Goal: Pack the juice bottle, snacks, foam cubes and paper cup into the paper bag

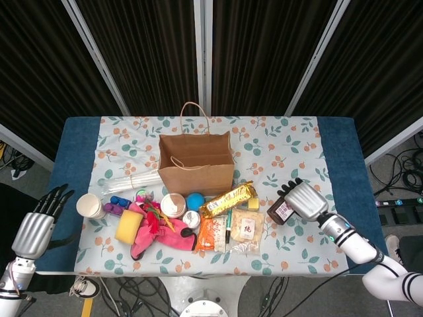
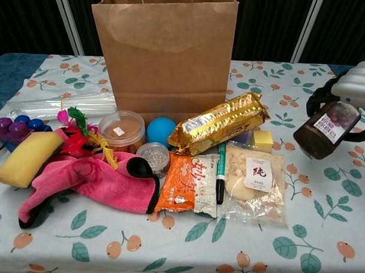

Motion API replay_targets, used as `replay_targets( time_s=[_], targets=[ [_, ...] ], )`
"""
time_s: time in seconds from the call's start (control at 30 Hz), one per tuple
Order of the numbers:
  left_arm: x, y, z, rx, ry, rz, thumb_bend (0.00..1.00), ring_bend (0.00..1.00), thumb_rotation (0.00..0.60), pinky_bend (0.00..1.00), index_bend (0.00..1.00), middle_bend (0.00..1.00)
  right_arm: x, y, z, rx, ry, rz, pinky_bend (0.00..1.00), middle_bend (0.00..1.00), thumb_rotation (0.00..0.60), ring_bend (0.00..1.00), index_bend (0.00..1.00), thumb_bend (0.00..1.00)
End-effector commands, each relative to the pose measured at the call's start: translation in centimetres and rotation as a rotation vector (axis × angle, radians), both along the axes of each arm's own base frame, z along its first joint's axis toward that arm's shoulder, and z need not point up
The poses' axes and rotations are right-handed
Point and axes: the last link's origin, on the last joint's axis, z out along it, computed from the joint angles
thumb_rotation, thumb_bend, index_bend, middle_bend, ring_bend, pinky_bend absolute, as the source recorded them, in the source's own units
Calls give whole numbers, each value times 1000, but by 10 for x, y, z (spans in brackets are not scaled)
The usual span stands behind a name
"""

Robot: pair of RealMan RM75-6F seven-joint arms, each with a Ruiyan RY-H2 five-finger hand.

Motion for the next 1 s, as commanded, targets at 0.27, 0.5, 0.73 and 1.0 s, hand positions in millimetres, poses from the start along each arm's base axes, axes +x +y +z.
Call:
replay_targets(
  time_s=[0.27, 0.5, 0.73, 1.0],
  targets=[
    [5, 0, 2, -6, -6, -18, 90, 62, 600, 156, 134, 99, 60, -17, 73, -205, -201, 101, 376, 487, 600, 365, 623, 305],
    [4, -2, 2, -13, -26, -22, 89, 62, 600, 156, 135, 99, 129, -31, 90, -270, -304, 130, 405, 510, 600, 392, 643, 315],
    [3, 1, 11, 3, -49, -24, 90, 63, 600, 156, 134, 100, 201, -37, 83, -300, -355, 150, 422, 523, 600, 408, 657, 313],
    [-2, 1, 19, 17, -73, -20, 90, 63, 600, 156, 135, 99, 275, -35, 70, -442, -278, 252, 422, 526, 600, 408, 662, 315]
  ],
)
